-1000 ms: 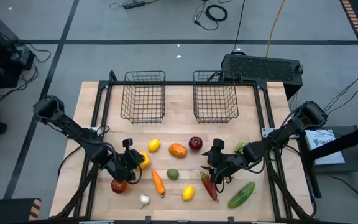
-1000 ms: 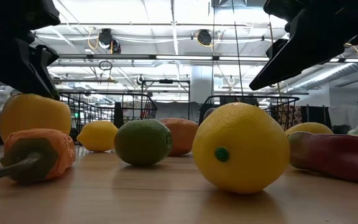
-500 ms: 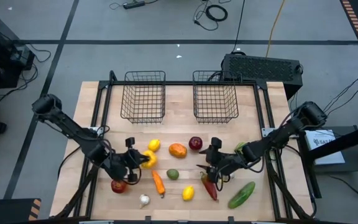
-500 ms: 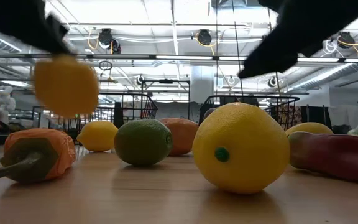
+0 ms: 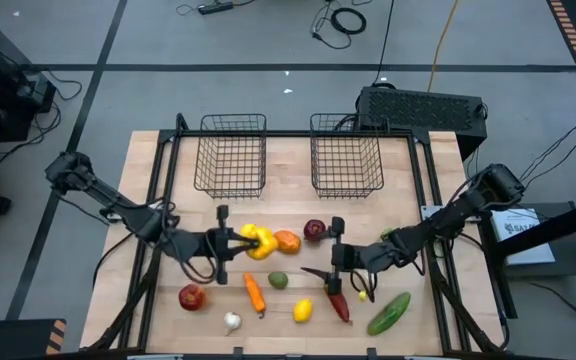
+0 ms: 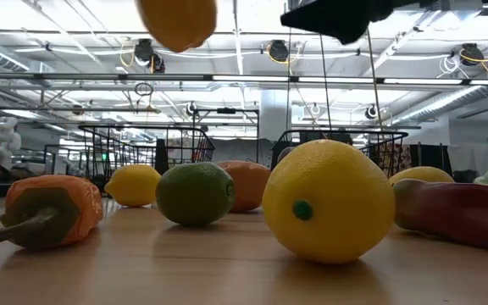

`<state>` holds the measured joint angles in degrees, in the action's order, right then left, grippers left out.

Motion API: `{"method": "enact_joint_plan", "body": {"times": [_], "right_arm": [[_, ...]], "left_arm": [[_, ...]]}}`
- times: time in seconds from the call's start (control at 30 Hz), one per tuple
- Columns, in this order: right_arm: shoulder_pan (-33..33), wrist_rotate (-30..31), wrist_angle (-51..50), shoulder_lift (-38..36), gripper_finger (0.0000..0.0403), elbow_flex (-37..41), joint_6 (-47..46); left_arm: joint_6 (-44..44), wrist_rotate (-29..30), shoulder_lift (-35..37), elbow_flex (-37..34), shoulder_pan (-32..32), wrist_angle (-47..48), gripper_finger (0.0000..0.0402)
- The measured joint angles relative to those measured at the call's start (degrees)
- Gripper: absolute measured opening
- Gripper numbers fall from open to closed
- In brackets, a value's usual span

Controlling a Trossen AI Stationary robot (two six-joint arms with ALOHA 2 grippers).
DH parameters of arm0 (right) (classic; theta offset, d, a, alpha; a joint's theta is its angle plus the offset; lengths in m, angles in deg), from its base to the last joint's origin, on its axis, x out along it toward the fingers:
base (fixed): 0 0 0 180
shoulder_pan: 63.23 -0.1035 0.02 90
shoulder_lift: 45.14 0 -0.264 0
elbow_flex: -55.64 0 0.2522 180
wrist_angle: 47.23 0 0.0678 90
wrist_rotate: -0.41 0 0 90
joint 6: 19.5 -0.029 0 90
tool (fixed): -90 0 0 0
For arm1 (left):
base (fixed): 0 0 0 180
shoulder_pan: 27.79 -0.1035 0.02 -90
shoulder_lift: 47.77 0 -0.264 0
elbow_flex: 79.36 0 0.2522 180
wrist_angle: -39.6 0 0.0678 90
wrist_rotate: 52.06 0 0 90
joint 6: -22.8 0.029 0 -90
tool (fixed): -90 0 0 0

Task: Sort produce into baskets
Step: Put the yellow bell pepper into the right mesh basket

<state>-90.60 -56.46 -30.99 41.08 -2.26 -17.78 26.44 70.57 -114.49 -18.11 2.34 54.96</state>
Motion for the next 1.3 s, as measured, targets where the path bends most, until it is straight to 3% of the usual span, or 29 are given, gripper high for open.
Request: {"method": "enact_joint_plan", "body": {"times": [0.17,0.37,0.63,1.17,1.3], "right_arm": [[2.8,-0.2,0.2,0.8,0.0373,-3.3,5.9],[7.3,-1.1,-3.3,1.5,0.0397,-7.5,7.1],[12.1,-11.9,-4.5,1.9,0.0400,-8.8,4.4],[21.0,-37.9,-3.2,1.8,0.0400,-8.8,0.5],[21.9,-39.6,-3.1,2.0,0.0400,-8.8,0.3]], "left_arm": [[0.3,-5.8,0.0,0.0,-4.8,-2.9,0.0035],[2.8,-7.2,0.0,0.0,-6.7,-4.6,0.0035],[5.0,-7.7,0.0,0.0,-8.3,-6.0,0.0035],[13.4,-18.2,0.0,0.0,-10.0,-6.0,0.0035],[13.6,-18.5,0.0,0.0,-11.5,-6.6,0.0035]]}}
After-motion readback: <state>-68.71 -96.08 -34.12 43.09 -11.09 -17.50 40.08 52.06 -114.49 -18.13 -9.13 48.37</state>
